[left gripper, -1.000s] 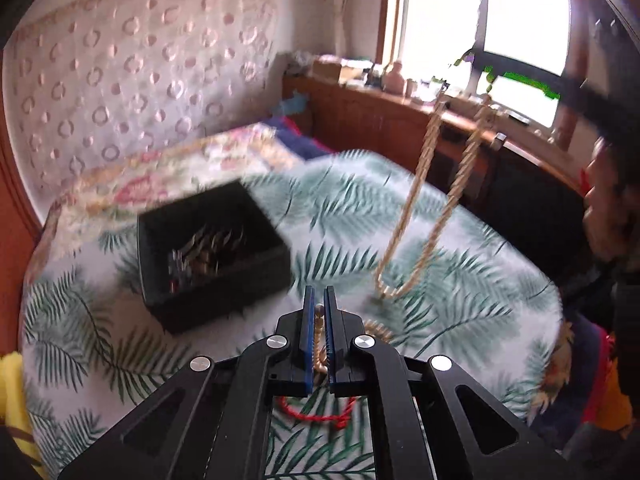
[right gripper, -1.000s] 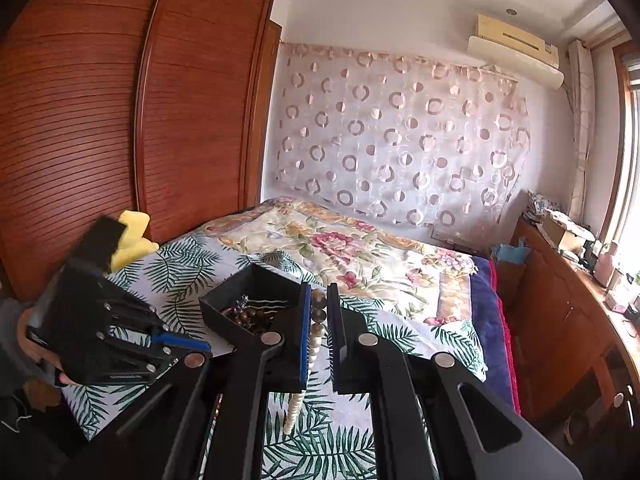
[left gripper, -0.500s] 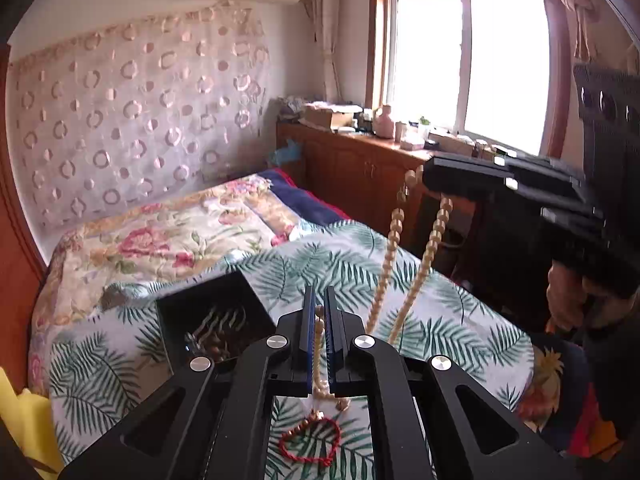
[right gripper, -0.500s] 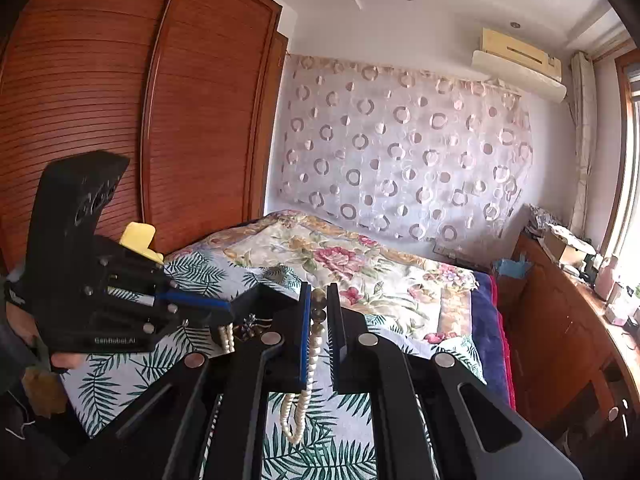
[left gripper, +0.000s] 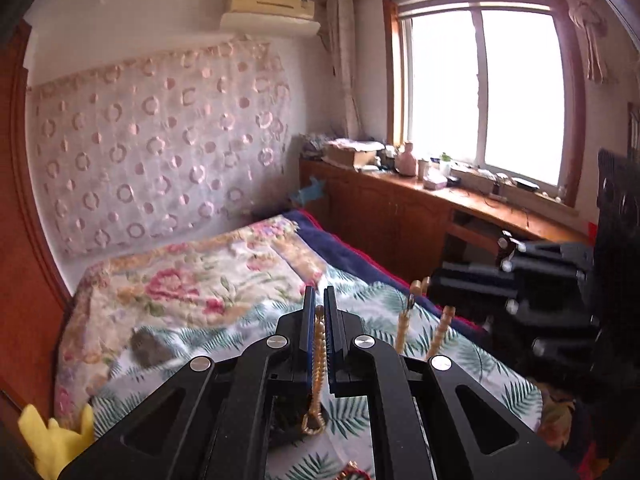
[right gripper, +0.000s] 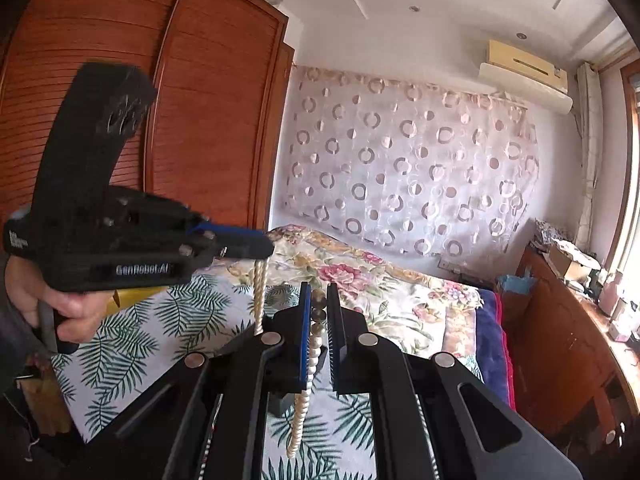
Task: Organize jewelry
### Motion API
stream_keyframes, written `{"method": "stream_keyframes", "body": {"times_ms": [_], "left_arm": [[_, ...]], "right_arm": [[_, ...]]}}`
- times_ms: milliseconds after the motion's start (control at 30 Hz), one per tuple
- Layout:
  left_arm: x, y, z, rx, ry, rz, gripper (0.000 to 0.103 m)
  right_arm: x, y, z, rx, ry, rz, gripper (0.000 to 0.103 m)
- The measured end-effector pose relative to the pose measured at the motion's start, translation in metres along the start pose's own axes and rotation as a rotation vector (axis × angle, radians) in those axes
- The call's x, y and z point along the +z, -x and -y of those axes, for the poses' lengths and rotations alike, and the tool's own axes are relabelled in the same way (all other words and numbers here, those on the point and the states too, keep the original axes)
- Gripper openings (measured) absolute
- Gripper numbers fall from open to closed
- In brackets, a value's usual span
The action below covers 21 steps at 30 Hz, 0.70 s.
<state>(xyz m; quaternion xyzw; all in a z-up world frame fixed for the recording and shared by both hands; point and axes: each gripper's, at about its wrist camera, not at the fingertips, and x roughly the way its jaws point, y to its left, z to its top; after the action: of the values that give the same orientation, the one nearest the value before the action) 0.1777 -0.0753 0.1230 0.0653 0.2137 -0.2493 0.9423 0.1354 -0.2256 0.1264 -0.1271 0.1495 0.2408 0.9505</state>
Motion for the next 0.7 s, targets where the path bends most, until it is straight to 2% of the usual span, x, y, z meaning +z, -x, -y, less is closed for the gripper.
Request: {"method": "stream_keyframes", "body": {"times_ms": [167, 333, 433, 700], "left_arm": [[0.022, 0.0, -0.021, 0.051, 0.019, 0.023, 0.003], [0.025, -0.018, -0.042, 0.097, 0.032, -0.014, 0.004], [0.011, -0.036, -0.059, 0.101, 0.067, -0.055, 0.004], [-0.056, -0.083, -0.09, 0.077, 0.17, -0.174, 0.004]], "right_arm": [[0.02, -0.015, -0.002, -0.004, 0.003, 0.004, 0.009], [0.036, -0.036, 0.004, 0.013, -0.028, -0.001, 0.009], [0.04, -0.051, 0.002, 0.035, -0.036, -0.023, 0.009], [0.025, -0.096, -0.002, 0.073, -0.069, -0.093, 0.009]]}}
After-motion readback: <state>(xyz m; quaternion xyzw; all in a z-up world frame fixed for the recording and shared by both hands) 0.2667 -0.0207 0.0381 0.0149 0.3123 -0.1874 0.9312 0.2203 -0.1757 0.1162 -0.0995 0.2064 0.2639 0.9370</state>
